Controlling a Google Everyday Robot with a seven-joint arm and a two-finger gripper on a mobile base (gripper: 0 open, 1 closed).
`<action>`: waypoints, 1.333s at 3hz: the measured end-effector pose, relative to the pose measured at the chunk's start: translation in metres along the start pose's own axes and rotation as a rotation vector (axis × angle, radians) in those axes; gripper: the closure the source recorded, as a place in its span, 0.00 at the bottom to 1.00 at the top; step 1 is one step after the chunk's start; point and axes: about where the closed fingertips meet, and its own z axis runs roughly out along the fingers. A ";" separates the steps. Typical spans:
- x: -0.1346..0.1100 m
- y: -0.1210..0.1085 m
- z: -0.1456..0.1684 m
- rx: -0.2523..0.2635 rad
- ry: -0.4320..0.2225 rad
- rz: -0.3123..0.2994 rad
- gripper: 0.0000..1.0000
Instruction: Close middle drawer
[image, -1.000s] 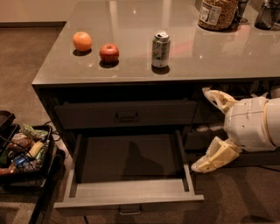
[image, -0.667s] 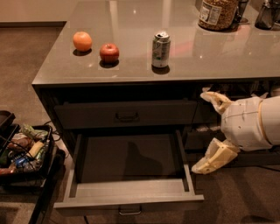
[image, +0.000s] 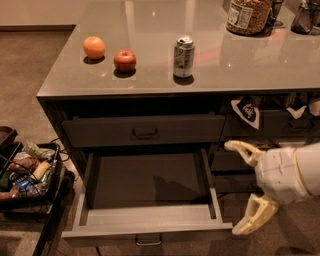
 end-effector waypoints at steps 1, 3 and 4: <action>0.024 0.034 0.019 0.015 0.005 0.033 0.00; 0.084 0.054 0.107 0.134 0.023 0.122 0.00; 0.088 0.051 0.107 0.146 0.028 0.126 0.00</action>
Offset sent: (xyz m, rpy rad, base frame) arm -0.0500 0.0112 -0.1330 0.0313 0.0090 -0.2079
